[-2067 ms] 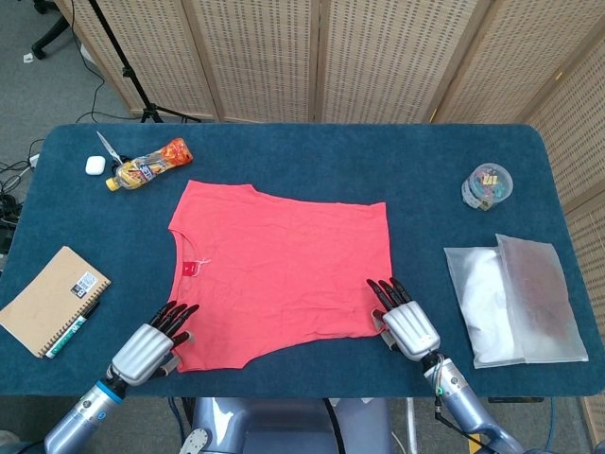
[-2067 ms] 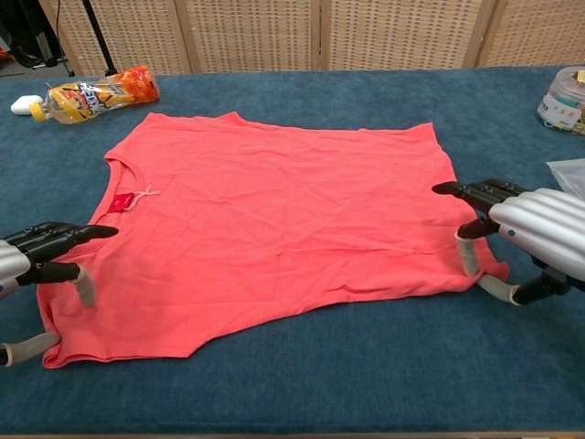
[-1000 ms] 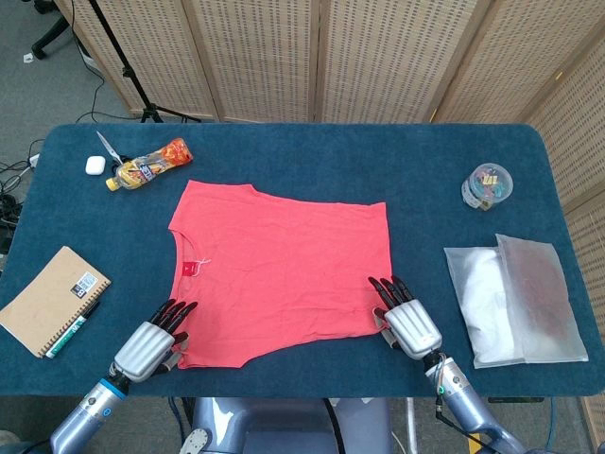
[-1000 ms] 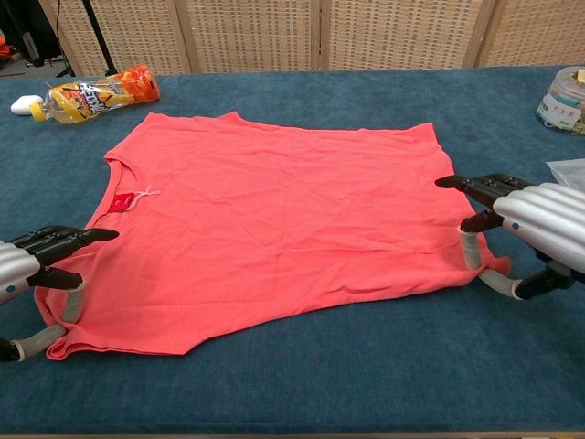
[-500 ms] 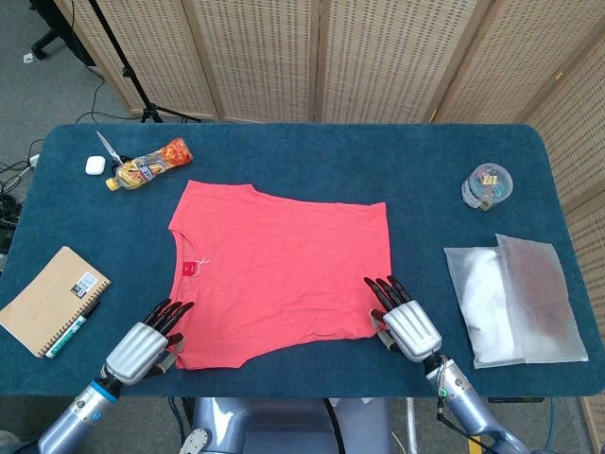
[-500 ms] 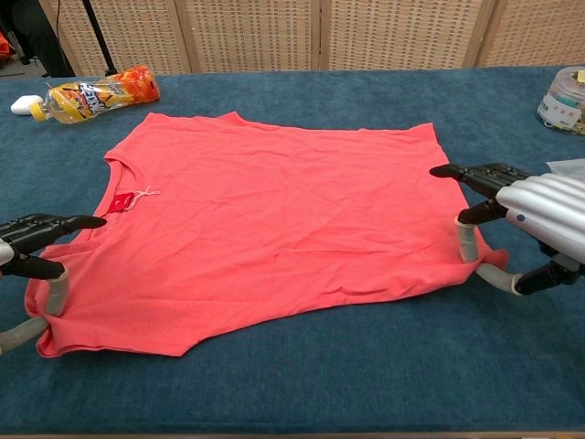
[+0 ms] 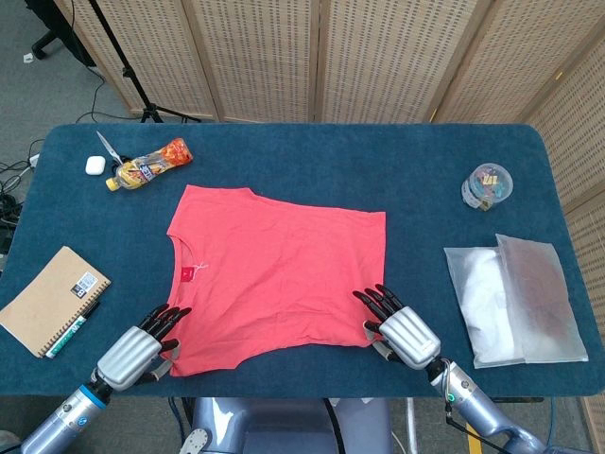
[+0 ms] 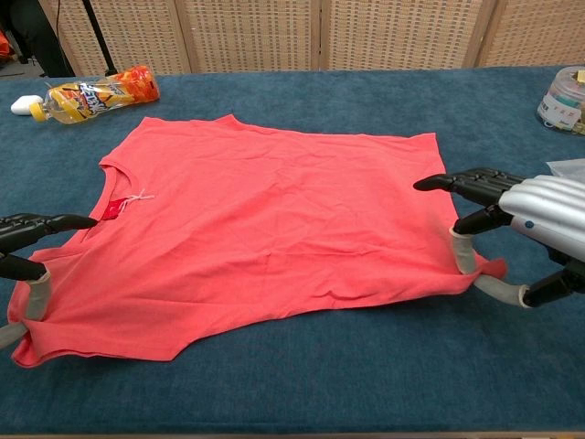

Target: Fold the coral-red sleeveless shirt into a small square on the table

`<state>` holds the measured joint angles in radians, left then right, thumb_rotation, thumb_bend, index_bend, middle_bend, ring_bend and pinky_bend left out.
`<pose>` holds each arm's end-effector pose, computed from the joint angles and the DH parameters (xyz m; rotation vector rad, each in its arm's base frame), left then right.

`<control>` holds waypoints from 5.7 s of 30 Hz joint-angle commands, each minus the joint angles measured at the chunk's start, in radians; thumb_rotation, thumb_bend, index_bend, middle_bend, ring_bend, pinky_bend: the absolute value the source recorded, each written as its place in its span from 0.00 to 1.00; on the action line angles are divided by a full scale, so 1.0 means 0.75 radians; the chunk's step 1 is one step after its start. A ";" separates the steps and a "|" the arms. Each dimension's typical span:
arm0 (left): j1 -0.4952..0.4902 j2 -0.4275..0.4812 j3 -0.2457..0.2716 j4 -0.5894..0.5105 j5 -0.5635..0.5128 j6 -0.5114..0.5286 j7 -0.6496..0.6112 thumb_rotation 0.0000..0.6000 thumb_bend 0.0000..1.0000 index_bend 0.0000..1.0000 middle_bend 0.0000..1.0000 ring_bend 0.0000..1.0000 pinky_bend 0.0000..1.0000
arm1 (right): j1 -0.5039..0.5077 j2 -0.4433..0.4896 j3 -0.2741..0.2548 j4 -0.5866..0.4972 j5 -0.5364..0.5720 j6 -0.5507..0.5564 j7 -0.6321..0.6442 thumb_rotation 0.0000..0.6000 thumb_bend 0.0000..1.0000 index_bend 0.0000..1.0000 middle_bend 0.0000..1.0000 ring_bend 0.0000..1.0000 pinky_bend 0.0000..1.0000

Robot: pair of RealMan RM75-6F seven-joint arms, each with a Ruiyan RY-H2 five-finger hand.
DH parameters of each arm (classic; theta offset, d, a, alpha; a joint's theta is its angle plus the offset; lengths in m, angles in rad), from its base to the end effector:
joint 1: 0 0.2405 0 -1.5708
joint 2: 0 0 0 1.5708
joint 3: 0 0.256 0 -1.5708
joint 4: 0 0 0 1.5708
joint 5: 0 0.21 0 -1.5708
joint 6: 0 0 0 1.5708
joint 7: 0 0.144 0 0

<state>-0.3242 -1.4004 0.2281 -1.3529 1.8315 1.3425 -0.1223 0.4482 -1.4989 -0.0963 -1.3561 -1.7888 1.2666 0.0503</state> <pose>-0.2740 0.1730 0.0217 -2.0740 -0.9757 -1.0217 -0.2224 -0.2280 -0.0040 2.0742 -0.8380 1.1449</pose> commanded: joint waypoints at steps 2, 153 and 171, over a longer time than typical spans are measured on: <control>-0.010 0.045 0.026 -0.061 0.031 0.008 -0.037 1.00 0.50 0.73 0.00 0.00 0.00 | 0.052 0.061 -0.055 -0.007 -0.093 -0.001 0.096 1.00 0.72 0.69 0.06 0.00 0.00; -0.733 -0.382 -0.633 0.564 -1.124 -0.850 0.257 1.00 0.37 0.00 0.00 0.00 0.00 | 0.025 0.243 0.273 0.005 0.492 -0.182 0.257 1.00 0.08 0.00 0.00 0.00 0.00; -0.828 -0.586 -0.661 0.756 -1.069 -0.847 0.310 1.00 0.37 0.00 0.00 0.00 0.00 | 0.024 0.245 0.287 0.021 0.504 -0.194 0.272 1.00 0.08 0.00 0.00 0.00 0.00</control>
<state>-0.9262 -1.8182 -0.2553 -0.8166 1.0388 0.7235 0.0981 0.4662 -1.3153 0.1182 -1.3414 -1.4111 1.1214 0.2537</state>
